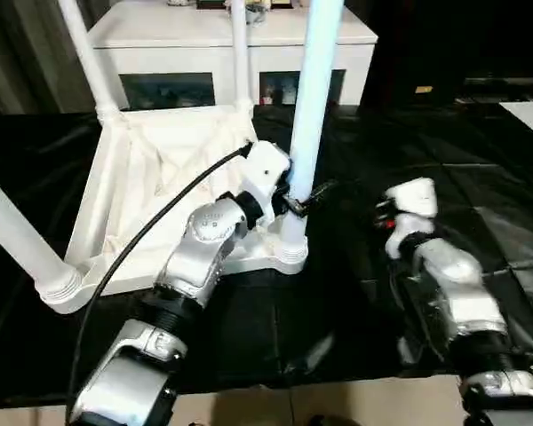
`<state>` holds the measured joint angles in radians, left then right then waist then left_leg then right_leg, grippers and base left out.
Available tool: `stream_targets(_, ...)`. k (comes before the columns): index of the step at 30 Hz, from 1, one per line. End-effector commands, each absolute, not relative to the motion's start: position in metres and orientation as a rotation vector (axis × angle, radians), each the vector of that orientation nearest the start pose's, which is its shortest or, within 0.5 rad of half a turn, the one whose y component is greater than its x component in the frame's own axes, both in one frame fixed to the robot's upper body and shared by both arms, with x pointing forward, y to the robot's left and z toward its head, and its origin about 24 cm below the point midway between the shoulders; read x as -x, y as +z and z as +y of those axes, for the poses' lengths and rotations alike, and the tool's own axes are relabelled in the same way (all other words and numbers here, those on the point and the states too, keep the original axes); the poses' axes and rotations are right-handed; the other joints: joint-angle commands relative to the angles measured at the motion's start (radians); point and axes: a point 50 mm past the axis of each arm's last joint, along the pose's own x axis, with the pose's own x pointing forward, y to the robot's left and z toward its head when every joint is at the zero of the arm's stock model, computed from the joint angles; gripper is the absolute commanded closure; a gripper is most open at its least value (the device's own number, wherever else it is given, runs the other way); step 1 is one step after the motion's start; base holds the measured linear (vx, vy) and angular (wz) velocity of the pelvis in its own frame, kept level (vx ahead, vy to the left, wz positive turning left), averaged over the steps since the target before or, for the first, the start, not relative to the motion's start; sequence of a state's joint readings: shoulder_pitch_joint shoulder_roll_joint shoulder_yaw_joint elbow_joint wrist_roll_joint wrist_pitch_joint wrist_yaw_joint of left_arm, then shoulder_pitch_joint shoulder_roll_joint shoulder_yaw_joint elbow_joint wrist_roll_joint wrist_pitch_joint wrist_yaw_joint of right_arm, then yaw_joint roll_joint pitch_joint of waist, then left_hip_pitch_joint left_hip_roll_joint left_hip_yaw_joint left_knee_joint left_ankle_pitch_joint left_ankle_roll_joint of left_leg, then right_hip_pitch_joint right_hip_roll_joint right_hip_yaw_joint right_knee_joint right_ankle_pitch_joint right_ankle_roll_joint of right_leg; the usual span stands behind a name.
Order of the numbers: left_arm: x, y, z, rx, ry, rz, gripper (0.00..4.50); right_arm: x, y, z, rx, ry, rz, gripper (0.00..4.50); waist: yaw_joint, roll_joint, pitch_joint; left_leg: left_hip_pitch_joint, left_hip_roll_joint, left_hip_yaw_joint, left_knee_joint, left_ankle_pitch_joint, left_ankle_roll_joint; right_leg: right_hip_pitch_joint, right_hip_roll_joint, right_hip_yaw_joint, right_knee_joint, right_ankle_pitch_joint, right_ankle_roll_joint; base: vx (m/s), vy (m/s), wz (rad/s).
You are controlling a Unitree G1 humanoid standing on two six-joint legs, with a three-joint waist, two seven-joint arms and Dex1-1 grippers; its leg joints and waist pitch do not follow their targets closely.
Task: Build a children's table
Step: Rotate table base
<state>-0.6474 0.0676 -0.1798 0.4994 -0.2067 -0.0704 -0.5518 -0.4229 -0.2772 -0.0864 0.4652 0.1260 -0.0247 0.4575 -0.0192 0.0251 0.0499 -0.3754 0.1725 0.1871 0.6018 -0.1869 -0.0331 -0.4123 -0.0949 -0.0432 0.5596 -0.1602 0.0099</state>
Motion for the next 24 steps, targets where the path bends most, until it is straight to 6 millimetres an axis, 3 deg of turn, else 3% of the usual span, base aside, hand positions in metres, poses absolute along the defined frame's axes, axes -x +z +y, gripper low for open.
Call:
stream_targets(1,-0.341,0.127,0.065,0.036,-0.819,-0.221,0.04,-0.324,0.080,-0.204,0.089,0.343,-0.012,1.31,0.007,-0.007,-0.058,0.017,0.041,-0.023,-0.095,-0.484,0.014,0.035,-0.037,0.014,-0.078,-0.413,-0.173,0.000,0.000,0.00)
stream_targets(4,-0.336,0.127,0.072,0.017,-0.796,-0.241,0.04,-0.318,0.082,-0.205,0.095,0.354,-0.021,1.31,0.006,-0.006,-0.063,0.004,0.042,-0.022,-0.095,-0.416,0.034,0.045,-0.036,0.016,-0.067,-0.346,-0.185,0.000,0.000,0.00)
stream_targets(7,-0.317,0.130,0.076,0.094,-0.874,-0.268,0.04,-0.306,0.082,-0.204,0.093,0.406,-0.013,1.31,0.010,-0.007,-0.064,0.001,0.046,-0.021,-0.095,-0.385,0.044,0.050,-0.040,0.019,-0.060,-0.312,-0.197,0.017,-0.004,-0.01)
stream_targets(8,-0.303,0.131,0.075,0.128,-0.964,-0.258,0.04,-0.300,0.081,-0.204,0.098,0.436,-0.003,1.31,0.013,-0.005,-0.064,0.008,0.049,-0.018,-0.094,-0.390,0.048,0.040,-0.038,0.020,-0.061,-0.324,-0.208,0.052,-0.012,-0.02)
stream_targets(13,-0.271,0.117,0.085,0.099,-1.182,-0.122,0.04,-0.288,0.080,-0.204,0.099,0.501,0.009,1.31,0.020,0.001,-0.064,0.012,0.048,-0.012,-0.092,-0.345,0.051,0.037,-0.030,0.024,-0.051,-0.261,-0.221,0.047,-0.011,0.02)
stream_targets(14,-0.268,0.114,0.088,0.084,-1.200,-0.101,0.04,-0.287,0.081,-0.205,0.100,0.506,0.009,1.31,0.024,0.004,-0.065,0.015,0.048,-0.012,-0.091,-0.308,0.053,0.038,-0.028,0.024,-0.047,-0.230,-0.220,0.000,0.000,0.00)
stream_targets(17,-0.261,0.111,0.096,0.054,-1.223,-0.050,0.04,-0.286,0.084,-0.206,0.104,0.510,0.011,1.31,0.032,0.005,-0.065,0.022,0.047,-0.007,-0.089,-0.267,0.052,0.037,-0.026,0.027,-0.044,-0.188,-0.227,0.000,0.000,0.00)
stream_targets(19,-0.260,0.109,0.104,0.008,-1.228,-0.005,0.04,-0.287,0.086,-0.207,0.106,0.512,0.011,1.31,0.033,0.007,-0.066,0.019,0.046,-0.007,-0.088,-0.255,0.049,0.041,-0.026,0.027,-0.040,-0.182,-0.229,0.000,0.000,0.00)
stream_targets(21,-0.267,0.106,0.114,-0.075,-1.174,0.030,0.04,-0.287,0.087,-0.206,0.122,0.531,0.014,1.31,0.036,0.005,-0.063,0.017,0.044,-0.008,-0.089,-0.261,0.042,0.043,-0.025,0.027,-0.041,-0.206,-0.218,0.000,0.000,0.00)
stream_targets(24,-0.280,0.101,0.128,-0.200,-1.077,0.038,0.04,-0.285,0.086,-0.205,0.154,0.575,0.036,1.31,0.037,0.003,-0.058,0.021,0.040,-0.010,-0.090,-0.322,0.020,0.039,-0.025,0.027,-0.052,-0.320,-0.171,0.000,0.000,0.00)
